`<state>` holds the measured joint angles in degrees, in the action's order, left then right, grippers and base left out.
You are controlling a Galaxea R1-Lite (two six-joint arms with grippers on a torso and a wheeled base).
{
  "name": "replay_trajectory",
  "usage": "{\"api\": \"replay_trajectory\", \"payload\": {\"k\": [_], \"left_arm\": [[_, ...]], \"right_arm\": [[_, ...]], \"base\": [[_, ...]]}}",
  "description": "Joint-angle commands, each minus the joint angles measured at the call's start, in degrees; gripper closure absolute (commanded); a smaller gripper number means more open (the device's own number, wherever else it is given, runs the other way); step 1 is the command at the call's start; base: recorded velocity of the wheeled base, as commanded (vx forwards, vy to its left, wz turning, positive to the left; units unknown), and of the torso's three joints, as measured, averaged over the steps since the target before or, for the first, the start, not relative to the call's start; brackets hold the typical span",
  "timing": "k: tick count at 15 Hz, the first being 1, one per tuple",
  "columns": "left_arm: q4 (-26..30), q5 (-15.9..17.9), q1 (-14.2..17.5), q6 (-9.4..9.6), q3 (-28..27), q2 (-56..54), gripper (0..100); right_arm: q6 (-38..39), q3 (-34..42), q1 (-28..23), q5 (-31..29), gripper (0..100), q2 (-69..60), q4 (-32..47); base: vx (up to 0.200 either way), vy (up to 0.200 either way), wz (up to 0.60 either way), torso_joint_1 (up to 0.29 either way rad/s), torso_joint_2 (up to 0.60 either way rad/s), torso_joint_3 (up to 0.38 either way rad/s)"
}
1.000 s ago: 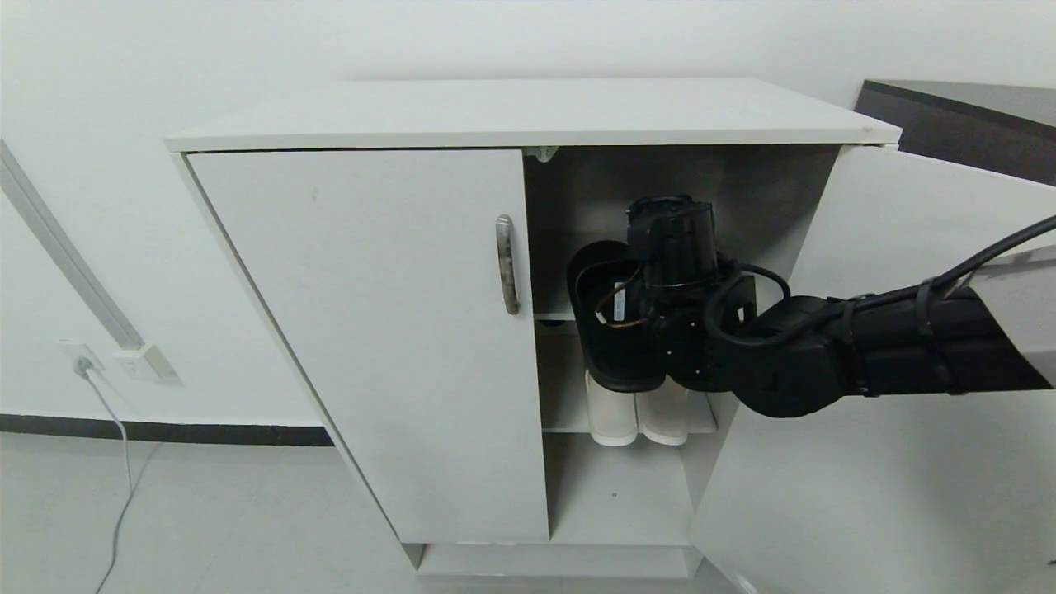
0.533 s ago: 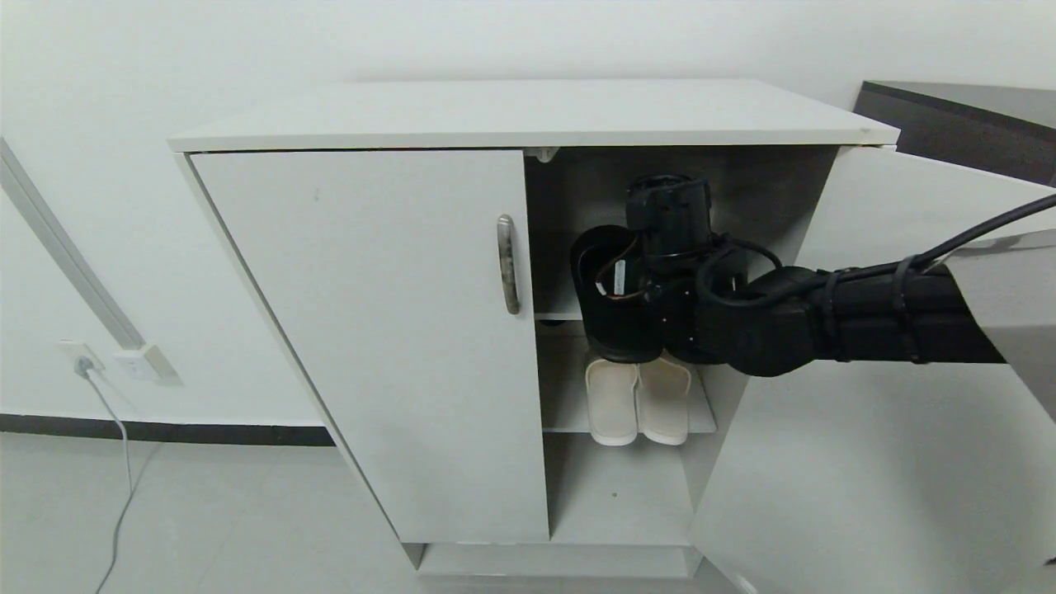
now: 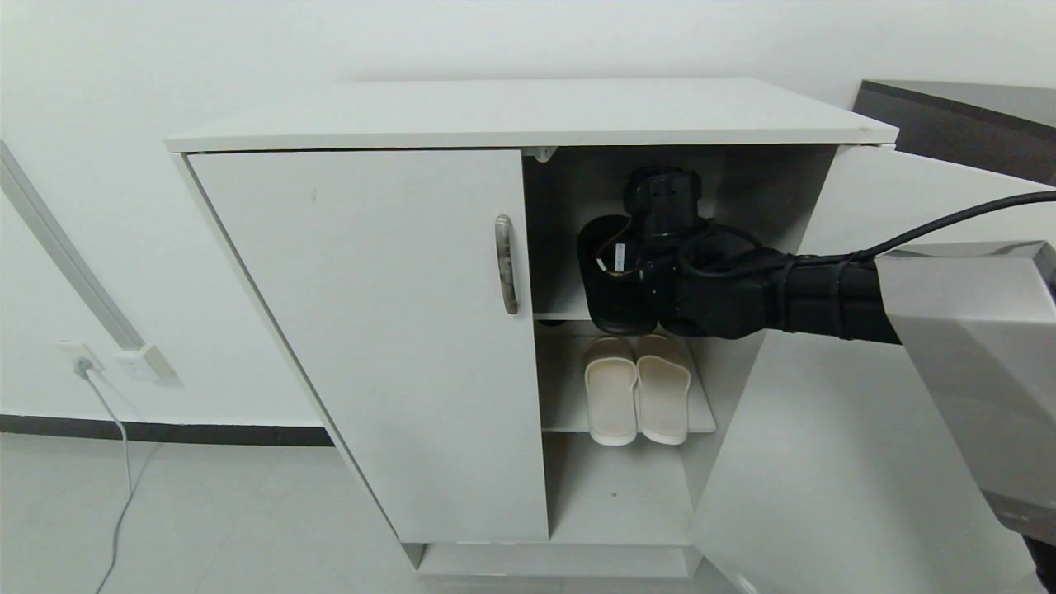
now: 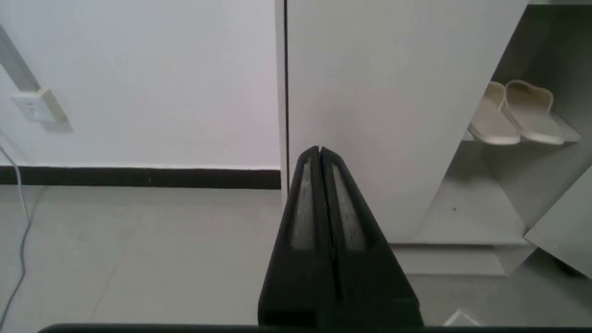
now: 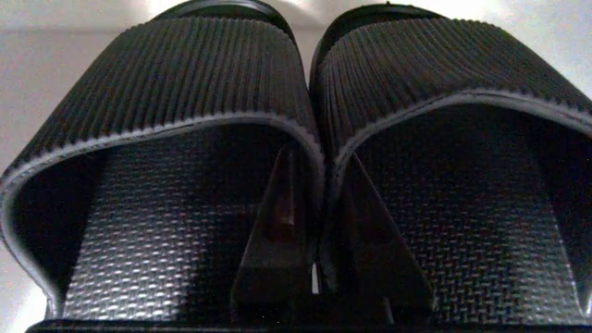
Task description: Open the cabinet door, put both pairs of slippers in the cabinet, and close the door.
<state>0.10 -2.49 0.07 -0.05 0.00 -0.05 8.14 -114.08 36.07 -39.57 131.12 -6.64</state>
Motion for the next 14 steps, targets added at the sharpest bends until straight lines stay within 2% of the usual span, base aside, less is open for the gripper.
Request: {"api": "replay_trajectory", "payload": {"k": [1, 7, 8, 11, 14], "left_arm": [[-0.01, -0.06, 0.01, -0.04, 0.0, 0.05, 100], [-0.01, -0.06, 0.01, -0.13, 0.0, 0.05, 100], [-0.01, -0.15, 0.01, -0.13, 0.0, 0.05, 100], [-0.01, -0.15, 0.01, -0.13, 0.0, 0.05, 100], [-0.01, -0.06, 0.01, -0.04, 0.0, 0.05, 100]], "right_arm": [[-0.06, -0.51, -0.48, 0.64, 100, 1.33, -0.12], [0.12, -0.51, -0.92, 0.9, 100, 1.94, -1.27], [0.12, -0.51, -0.92, 0.9, 0, 1.94, -1.27], [0.21, 0.0, -0.65, 0.37, 0, 1.24, -1.18], [0.65, 5.18, 0.4, 0.28, 0, -2.98, -1.27]], "base": [[0.0, 0.0, 0.0, 0.0, 0.0, 0.0], [0.0, 0.0, 0.0, 0.0, 0.0, 0.0], [0.0, 0.0, 0.0, 0.0, 0.0, 0.0], [0.0, 0.0, 0.0, 0.0, 0.0, 0.0], [0.0, 0.0, 0.0, 0.0, 0.0, 0.0]]}}
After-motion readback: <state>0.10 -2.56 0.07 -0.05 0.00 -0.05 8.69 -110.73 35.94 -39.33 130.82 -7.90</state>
